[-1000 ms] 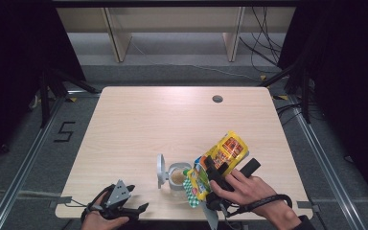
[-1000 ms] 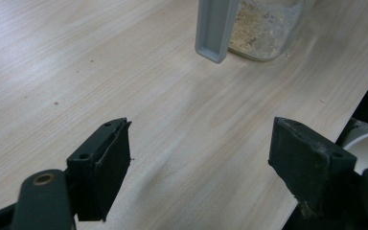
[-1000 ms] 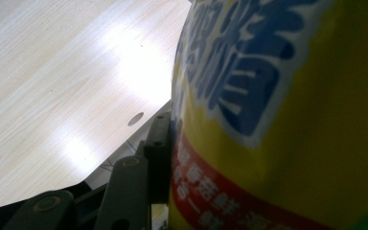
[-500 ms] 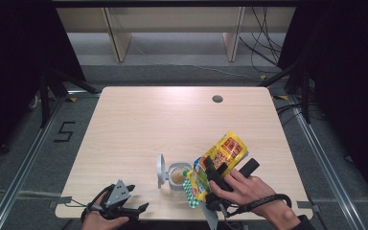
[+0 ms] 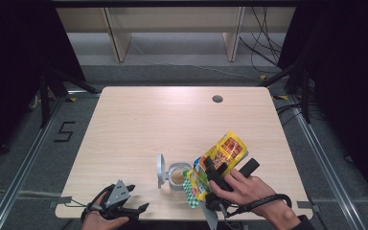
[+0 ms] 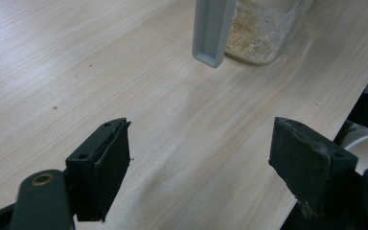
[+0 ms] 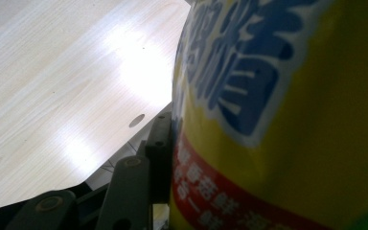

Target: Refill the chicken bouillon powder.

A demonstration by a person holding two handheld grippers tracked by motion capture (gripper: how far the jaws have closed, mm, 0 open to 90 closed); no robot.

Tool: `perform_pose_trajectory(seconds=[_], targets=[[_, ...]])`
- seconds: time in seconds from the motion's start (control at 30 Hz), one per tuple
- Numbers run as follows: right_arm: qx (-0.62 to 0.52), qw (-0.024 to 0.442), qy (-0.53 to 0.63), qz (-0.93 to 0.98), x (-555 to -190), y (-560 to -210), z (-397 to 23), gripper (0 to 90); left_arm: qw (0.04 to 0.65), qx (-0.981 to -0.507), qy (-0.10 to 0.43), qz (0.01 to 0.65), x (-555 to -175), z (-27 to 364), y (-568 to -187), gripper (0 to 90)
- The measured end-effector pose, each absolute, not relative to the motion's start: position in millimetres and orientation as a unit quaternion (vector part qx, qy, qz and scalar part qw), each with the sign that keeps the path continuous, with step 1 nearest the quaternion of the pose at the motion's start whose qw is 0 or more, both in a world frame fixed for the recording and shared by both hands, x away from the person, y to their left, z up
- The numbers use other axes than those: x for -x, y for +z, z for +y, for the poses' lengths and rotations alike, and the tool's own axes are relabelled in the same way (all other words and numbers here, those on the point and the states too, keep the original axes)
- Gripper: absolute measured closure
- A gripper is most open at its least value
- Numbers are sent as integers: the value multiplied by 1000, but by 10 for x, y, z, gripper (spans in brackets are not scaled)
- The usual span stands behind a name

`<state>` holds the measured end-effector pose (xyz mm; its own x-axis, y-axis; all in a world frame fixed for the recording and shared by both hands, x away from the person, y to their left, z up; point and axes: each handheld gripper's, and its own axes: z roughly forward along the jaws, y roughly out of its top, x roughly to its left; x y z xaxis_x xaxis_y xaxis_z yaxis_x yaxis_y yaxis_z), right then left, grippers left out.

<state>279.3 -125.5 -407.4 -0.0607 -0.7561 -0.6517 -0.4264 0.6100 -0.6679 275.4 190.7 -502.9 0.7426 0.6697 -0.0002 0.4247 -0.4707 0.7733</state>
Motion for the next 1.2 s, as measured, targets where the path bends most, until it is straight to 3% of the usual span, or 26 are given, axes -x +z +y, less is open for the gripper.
perform_pose_trajectory(seconds=[1.2], targets=[[416, 541, -145, 717, -2802, -4074, -1245, 629, 401, -842, 162, 323, -2762, 1903, -5042, 212]])
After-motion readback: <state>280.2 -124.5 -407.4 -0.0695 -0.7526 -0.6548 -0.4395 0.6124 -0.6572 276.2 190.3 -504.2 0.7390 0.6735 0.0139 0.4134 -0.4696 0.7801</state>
